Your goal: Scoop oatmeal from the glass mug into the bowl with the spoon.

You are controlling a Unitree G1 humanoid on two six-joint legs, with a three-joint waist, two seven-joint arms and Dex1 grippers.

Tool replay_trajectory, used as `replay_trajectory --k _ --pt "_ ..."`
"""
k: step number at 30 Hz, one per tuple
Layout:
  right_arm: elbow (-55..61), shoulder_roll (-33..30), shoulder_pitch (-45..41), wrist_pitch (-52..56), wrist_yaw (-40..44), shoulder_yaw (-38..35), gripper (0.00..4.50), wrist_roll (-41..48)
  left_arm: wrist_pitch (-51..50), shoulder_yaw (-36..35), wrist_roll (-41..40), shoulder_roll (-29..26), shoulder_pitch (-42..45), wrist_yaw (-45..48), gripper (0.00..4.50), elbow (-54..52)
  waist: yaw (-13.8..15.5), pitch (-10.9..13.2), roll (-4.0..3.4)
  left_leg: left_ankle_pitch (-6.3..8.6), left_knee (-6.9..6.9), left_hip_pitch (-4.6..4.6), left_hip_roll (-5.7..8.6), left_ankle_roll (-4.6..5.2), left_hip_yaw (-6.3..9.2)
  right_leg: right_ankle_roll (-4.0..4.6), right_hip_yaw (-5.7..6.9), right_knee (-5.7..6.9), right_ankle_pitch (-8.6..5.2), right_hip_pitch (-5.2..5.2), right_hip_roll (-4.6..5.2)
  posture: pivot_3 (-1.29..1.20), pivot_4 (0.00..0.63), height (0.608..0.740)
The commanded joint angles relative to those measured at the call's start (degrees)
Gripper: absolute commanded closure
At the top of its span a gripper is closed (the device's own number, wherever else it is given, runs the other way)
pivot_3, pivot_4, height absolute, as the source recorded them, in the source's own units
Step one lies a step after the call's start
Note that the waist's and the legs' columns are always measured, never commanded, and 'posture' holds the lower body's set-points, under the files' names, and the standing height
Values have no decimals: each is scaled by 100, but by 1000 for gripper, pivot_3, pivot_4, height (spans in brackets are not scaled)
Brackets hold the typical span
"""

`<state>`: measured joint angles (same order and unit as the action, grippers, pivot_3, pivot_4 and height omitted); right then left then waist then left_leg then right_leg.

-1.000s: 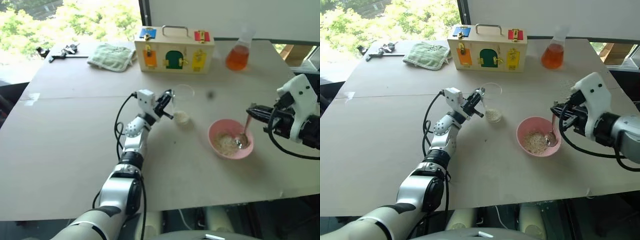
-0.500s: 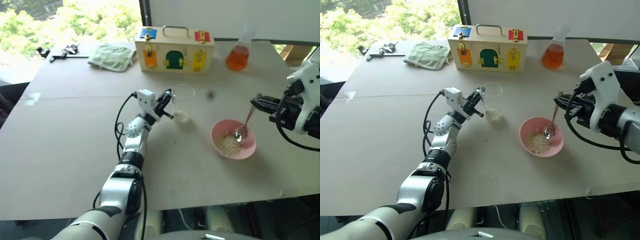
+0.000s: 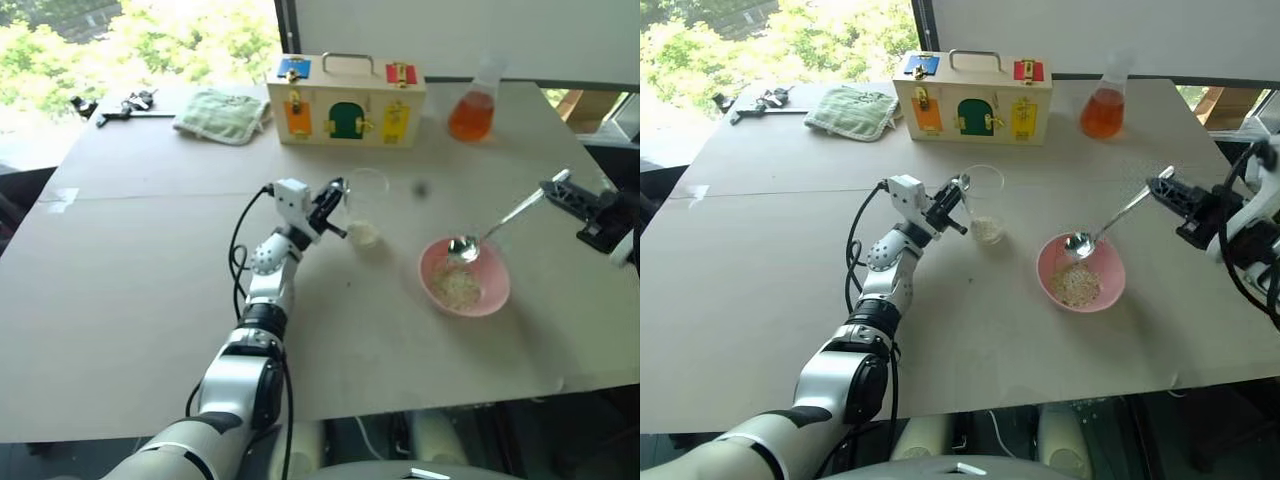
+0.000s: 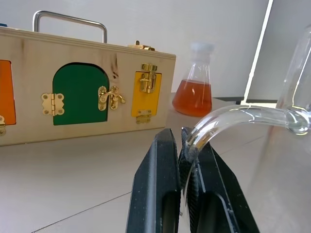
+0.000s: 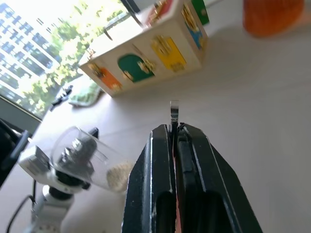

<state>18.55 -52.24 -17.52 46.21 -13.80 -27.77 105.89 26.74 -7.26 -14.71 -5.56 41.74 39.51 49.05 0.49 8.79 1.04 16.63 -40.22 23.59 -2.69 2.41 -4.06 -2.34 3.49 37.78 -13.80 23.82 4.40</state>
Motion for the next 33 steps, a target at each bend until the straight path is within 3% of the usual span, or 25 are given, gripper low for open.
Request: replay_trajectory --k 1,9,22,25,27,33 --pt "-76 291 -900 -343 -223 427 4500 134 121 -14 9 -17 44 -16 4454 -161 8 0 1 0 0 0 -3 0 1 0 2 0 0 0 -4 0 150 740" --pt "-731 1371 -2548 -241 72 1661 4500 -895 122 -41 14 -135 -80 -108 4454 -344 43 0 0 -8 0 19 -2 -13 -3 0 9 -10 0 9 4 0 150 740" --pt "-1366 2366 -3204 67 1665 2836 4500 -3690 -76 -71 -21 -375 -608 -401 4454 -1025 26 0 -2 -4 1 19 -1 -7 -6 -1 13 -10 0 9 9 0 150 740" --pt "-1393 2535 -3298 19 1899 2637 3469 -3825 -122 -77 -5 -417 -658 -452 4500 -1102 31 0 -2 -4 0 23 1 -7 -5 -1 16 -12 0 9 12 0 150 740" --pt "-1396 2550 -3309 86 1969 2341 2500 -3716 -178 -84 -10 -465 -683 -473 4500 -1124 27 0 -3 -4 0 22 1 -7 -6 -1 15 -13 0 9 13 0 150 740" --pt "-1294 2368 -2926 163 1919 1489 2500 -3658 -441 -56 -55 -571 -768 -419 4500 -1255 35 0 -3 -4 0 20 1 -7 -5 -1 18 -12 0 7 13 0 150 740"
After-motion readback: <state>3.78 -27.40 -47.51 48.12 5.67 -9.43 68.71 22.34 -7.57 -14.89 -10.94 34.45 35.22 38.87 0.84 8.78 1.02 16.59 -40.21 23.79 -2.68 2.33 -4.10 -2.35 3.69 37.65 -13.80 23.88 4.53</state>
